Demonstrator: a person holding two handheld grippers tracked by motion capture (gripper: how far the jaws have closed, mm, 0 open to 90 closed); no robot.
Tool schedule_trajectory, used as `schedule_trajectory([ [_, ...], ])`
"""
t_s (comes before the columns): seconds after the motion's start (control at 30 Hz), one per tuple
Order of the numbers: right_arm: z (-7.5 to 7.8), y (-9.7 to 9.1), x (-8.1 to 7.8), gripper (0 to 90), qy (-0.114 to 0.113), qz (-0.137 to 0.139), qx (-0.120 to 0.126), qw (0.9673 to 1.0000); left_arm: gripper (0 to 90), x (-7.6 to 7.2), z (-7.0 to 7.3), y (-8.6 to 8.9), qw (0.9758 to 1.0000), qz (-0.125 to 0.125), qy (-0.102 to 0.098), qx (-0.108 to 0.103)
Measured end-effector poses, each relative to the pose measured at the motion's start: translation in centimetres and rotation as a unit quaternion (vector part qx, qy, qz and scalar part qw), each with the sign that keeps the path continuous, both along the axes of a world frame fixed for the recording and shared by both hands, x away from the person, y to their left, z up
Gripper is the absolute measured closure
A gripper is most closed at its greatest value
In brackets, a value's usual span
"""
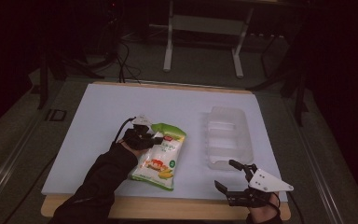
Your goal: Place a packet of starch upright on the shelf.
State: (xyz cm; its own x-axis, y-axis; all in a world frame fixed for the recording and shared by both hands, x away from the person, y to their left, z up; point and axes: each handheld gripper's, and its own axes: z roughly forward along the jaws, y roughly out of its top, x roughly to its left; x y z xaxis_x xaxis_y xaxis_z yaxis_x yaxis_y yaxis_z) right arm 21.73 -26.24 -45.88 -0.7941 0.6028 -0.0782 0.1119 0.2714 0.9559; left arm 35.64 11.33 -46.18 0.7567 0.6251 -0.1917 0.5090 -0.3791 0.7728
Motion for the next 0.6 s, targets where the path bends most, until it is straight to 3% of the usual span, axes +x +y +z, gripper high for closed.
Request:
schedule_trajectory([
  [0.07,0.2,-0.2,0.0,16.5,-0.011,-0.004,0.001,0.9999,81.9,-0.5,0.6,-0.1,0.9999,-0.006,-0.009,-0.010],
  [0.17,0.1,-0.4,0.2,16.4,0.001,-0.003,0.015,0.9999,82.0,-1.0,1.1,-0.2,0.9995,-0.013,-0.015,-0.023],
  [0.27,0.2,-0.6,0.3,13.4,0.008,-0.017,0.029,0.9994,82.2,-2.1,2.2,-0.5,0.9982,-0.027,-0.043,-0.032],
  [0.33,0.2,-0.7,0.4,13.4,0.014,-0.024,0.036,0.9990,82.2,-2.1,2.2,-0.5,0.9982,-0.027,-0.043,-0.032],
  [0.37,0.3,-0.9,0.6,13.1,0.027,-0.034,0.043,0.9981,82.5,-2.8,2.8,-0.6,0.9967,-0.036,-0.057,-0.045],
  [0.53,0.7,-0.7,0.6,11.1,0.021,-0.059,0.031,0.9975,83.2,-3.5,3.4,-0.7,0.9947,-0.041,-0.076,-0.056],
  [0.6,1.1,-0.5,0.5,10.8,0.021,-0.049,0.044,0.9976,83.3,-3.8,3.8,-0.7,0.9930,-0.041,-0.088,-0.067],
])
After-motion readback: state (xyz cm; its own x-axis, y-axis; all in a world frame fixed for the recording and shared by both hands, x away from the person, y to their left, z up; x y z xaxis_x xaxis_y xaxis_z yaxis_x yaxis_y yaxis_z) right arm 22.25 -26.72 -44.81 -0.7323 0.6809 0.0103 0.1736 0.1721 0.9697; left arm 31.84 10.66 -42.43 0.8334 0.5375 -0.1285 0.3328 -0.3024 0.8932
